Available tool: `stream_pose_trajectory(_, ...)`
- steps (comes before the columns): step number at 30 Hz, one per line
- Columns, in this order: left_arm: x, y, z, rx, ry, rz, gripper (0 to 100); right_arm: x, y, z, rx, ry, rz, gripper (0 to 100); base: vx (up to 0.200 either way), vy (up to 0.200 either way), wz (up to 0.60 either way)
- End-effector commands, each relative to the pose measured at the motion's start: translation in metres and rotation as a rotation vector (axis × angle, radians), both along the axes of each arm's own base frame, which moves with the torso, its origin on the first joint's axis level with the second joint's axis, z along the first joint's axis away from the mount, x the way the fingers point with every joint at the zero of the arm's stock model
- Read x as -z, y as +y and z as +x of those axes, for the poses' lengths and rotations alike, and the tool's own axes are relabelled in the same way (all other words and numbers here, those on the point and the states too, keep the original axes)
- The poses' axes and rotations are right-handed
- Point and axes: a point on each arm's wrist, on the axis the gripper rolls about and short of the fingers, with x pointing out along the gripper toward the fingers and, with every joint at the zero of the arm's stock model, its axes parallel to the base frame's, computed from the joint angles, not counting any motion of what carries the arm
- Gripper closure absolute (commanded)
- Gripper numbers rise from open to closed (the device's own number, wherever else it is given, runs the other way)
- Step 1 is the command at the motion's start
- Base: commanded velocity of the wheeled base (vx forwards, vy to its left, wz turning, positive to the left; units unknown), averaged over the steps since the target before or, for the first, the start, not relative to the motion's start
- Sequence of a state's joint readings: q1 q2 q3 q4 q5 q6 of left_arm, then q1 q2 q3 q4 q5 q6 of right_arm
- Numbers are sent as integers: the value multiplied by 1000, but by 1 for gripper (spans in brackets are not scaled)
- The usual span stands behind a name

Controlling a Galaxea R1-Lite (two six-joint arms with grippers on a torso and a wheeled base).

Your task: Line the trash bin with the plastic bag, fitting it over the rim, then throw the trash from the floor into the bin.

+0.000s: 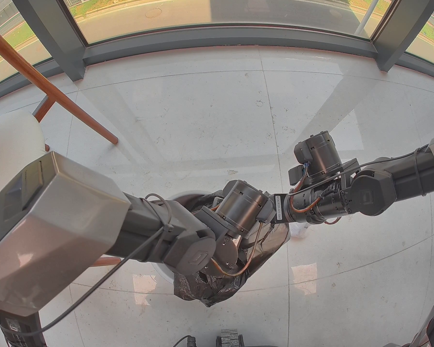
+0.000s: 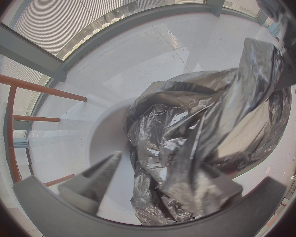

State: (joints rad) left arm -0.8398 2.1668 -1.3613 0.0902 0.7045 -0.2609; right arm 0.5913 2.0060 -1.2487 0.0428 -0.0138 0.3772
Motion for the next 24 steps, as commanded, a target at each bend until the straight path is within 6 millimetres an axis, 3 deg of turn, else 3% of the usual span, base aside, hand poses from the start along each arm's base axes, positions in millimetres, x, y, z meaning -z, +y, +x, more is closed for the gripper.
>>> stream_pose_trajectory(1,-6,-3,1,9,-24,-28,100,-1,0,0,-1,-3,2,100,0,0,0)
stream_pose_trajectory(5,-9,-1,3,29,-27,-4,100,-4,-3,2,10,-10,6,100,0,0,0)
stream_pose_trajectory(9,-32,8,8,56,-45,-36,100,-10,-5,1,11,-25,19,100,0,0,0)
stream_pose_trajectory(14,-71,38,19,158,-54,-78,100,-26,-4,-9,-12,-54,48,100,0,0,0)
stream_pose_trajectory(18,-96,64,28,200,-84,-79,100,-31,7,-17,-66,-58,71,100,0,0,0)
stream_pose_trajectory(24,-106,87,36,209,-71,-115,100,-35,23,-21,-143,-75,115,100,0,0,0)
